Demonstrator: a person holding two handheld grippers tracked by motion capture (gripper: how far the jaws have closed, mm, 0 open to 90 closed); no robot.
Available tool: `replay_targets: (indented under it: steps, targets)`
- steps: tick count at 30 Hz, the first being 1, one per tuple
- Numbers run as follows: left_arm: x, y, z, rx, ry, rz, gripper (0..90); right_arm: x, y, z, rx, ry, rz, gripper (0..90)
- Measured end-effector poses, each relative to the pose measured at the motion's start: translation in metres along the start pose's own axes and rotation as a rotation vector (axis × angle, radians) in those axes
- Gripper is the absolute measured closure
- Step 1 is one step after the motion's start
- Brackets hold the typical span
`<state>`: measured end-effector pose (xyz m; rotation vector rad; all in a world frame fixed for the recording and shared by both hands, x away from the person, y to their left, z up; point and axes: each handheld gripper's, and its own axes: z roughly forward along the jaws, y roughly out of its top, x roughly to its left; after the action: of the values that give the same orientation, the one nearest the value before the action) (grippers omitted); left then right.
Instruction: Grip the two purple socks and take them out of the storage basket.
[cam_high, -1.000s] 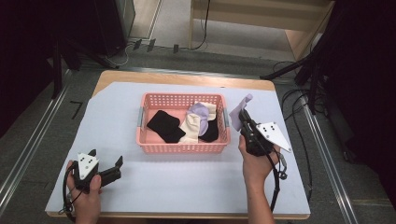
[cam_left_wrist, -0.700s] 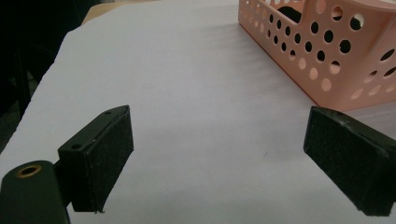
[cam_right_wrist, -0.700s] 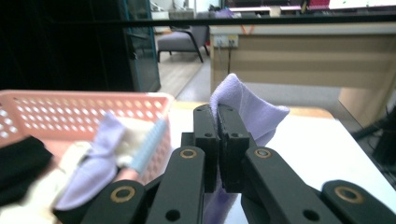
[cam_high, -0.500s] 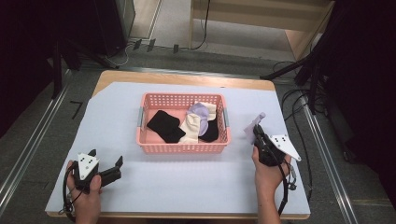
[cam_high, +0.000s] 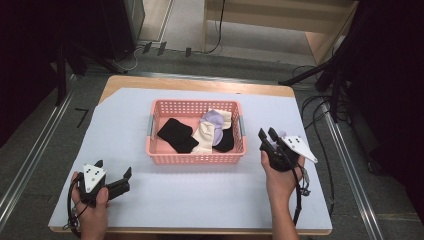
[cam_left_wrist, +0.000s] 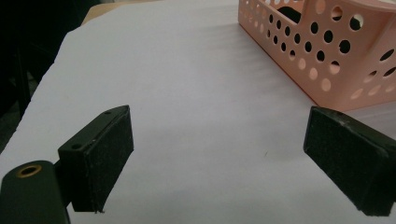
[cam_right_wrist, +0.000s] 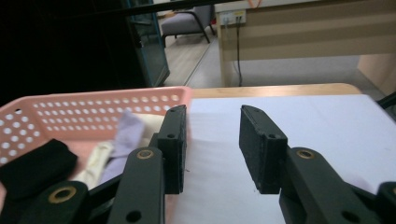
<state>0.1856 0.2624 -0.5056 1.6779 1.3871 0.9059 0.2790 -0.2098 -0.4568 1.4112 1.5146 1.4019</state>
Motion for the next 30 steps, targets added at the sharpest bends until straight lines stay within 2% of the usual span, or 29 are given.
replay_targets:
  steps: [5, 6, 11, 13, 17, 20, 23, 24, 25, 27, 28, 30]
  targets:
    - [0.000, 0.000, 0.000, 0.002, -0.001, 0.000, 9.4, 0.029, 0.012, 0.024, 0.061, 0.029, -0.007, 64.5]
    - [0.001, 0.000, 0.000, 0.001, -0.001, 0.001, 9.4, 0.034, 0.013, 0.030, 0.075, 0.039, -0.023, 65.0]
    - [0.001, 0.000, 0.000, -0.001, -0.004, -0.005, 9.4, 0.060, 0.013, 0.058, 0.173, 0.072, -0.079, 66.3]
    - [0.001, 0.000, 0.000, -0.001, -0.003, -0.006, 9.4, 0.069, 0.012, 0.070, 0.236, 0.080, -0.091, 66.4]
    - [0.001, 0.000, 0.000, -0.003, -0.007, -0.009, 9.4, 0.080, 0.012, 0.087, 0.299, 0.063, -0.104, 66.7]
    - [0.002, 0.000, 0.001, 0.001, -0.008, -0.009, 9.4, 0.084, 0.009, 0.098, 0.335, 0.035, -0.090, 67.0]
    - [0.002, 0.000, 0.001, 0.001, -0.008, -0.008, 9.4, 0.087, 0.006, 0.108, 0.445, -0.004, -0.069, 70.0]
    - [0.002, 0.000, 0.001, 0.002, -0.009, -0.009, 9.4, 0.088, 0.005, 0.113, 0.516, -0.008, -0.026, 70.3]
    - [0.002, 0.000, 0.001, 0.001, -0.008, -0.009, 9.4, 0.088, 0.005, 0.113, 0.516, -0.008, -0.026, 70.3]
    - [0.002, 0.000, 0.001, 0.001, -0.009, -0.009, 9.4, 0.088, 0.004, 0.118, 0.578, -0.007, -0.009, 69.6]
    - [0.002, 0.000, 0.001, 0.001, -0.008, -0.008, 9.4, 0.088, 0.004, 0.120, 0.600, -0.008, -0.015, 69.3]
    - [0.002, 0.000, 0.001, 0.002, -0.009, -0.008, 9.4, 0.090, 0.003, 0.124, 0.654, 0.004, -0.008, 64.4]
